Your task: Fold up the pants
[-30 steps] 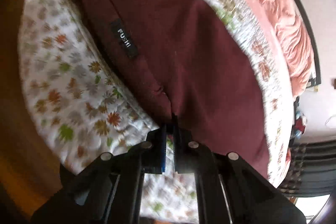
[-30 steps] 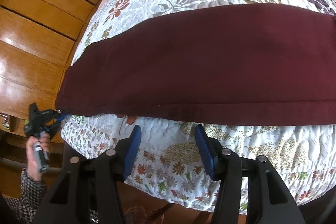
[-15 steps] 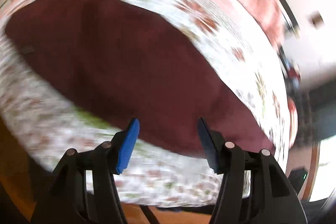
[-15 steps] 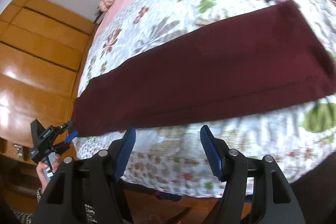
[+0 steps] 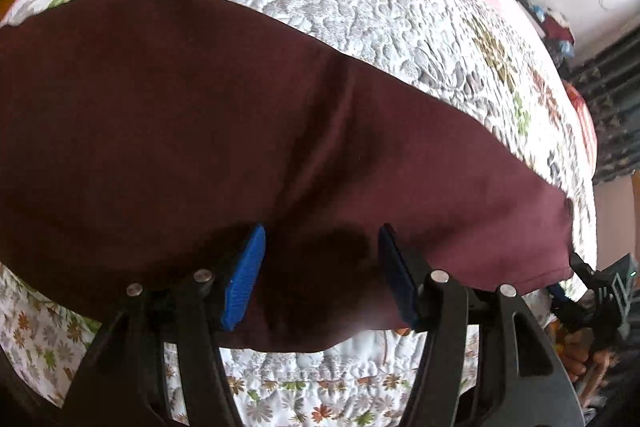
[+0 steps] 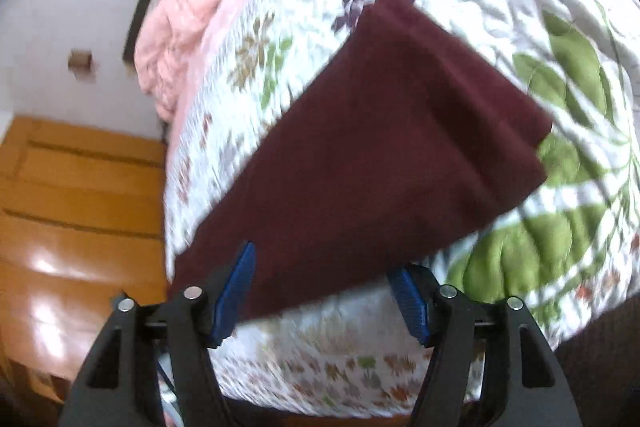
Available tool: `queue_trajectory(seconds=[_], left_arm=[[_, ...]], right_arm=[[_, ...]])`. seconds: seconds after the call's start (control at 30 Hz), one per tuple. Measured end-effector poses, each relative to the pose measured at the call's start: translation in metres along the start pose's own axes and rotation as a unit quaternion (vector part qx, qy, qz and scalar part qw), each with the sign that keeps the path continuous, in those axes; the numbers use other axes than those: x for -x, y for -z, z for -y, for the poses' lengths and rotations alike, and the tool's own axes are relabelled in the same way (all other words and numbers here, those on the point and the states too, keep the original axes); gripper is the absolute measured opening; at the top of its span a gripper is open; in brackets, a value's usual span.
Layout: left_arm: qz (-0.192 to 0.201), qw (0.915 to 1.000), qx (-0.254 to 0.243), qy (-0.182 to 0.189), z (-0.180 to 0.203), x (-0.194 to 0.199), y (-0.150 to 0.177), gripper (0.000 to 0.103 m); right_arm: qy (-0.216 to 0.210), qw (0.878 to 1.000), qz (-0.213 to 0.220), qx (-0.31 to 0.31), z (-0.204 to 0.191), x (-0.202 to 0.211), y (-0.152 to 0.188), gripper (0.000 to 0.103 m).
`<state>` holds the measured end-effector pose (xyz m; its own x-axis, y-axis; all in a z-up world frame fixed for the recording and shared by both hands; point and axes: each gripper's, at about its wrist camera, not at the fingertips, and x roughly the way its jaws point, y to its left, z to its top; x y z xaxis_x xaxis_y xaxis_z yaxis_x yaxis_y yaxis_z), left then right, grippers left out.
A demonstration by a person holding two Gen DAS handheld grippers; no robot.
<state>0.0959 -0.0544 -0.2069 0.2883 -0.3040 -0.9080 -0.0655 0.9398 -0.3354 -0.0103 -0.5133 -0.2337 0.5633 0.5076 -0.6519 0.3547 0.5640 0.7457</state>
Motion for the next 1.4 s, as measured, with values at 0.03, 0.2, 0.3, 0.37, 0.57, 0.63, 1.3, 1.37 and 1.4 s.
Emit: queue_trajectory(seconds=[0.03, 0.2, 0.3, 0.37, 0.57, 0.63, 1.3, 1.37, 1.4], left_arm=[[0.0, 1.0, 0.006, 0.004, -0.002, 0.0, -0.003, 0.058], [0.002, 1.0, -0.002, -0.001, 0.002, 0.003, -0.002, 0.059], [-0.001, 1.0, -0.004, -0.004, 0.004, 0.003, -0.004, 0.06], [-0.002, 1.0, -0.001, -0.002, 0.006, 0.005, -0.006, 0.061], [0.047, 0.9985, -0.026, 0.007, 0.02, 0.034, -0.011, 0.067], [0.056, 0.9978, -0.035, 0.007, 0.025, 0.037, -0.011, 0.068], [0.076, 0.9968, 0.005, -0.024, -0.028, 0.063, -0.012, 0.077], [0.087, 0.9956, 0.024, -0.028, -0.043, 0.074, -0.014, 0.077], [0.091, 0.9947, 0.038, -0.029, -0.055, 0.079, -0.015, 0.077]], right_arm=[[-0.01, 1.0, 0.012, 0.002, 0.001, -0.001, -0.004, 0.065], [-0.012, 0.999, 0.035, 0.004, 0.0, -0.011, -0.013, 0.041], [-0.016, 0.999, 0.046, 0.006, 0.001, -0.008, -0.015, 0.016], [-0.033, 0.998, 0.055, 0.019, -0.003, 0.0, -0.015, 0.014], [-0.045, 0.989, 0.118, 0.073, -0.036, 0.054, -0.027, 0.012], [-0.03, 0.985, 0.149, 0.079, -0.037, 0.075, -0.03, 0.012], [0.141, 0.959, 0.144, 0.199, -0.101, 0.062, -0.027, 0.013], [0.148, 0.945, 0.14, 0.257, -0.14, 0.048, -0.016, 0.013], [0.148, 0.94, 0.135, 0.278, -0.155, 0.04, -0.011, 0.013]])
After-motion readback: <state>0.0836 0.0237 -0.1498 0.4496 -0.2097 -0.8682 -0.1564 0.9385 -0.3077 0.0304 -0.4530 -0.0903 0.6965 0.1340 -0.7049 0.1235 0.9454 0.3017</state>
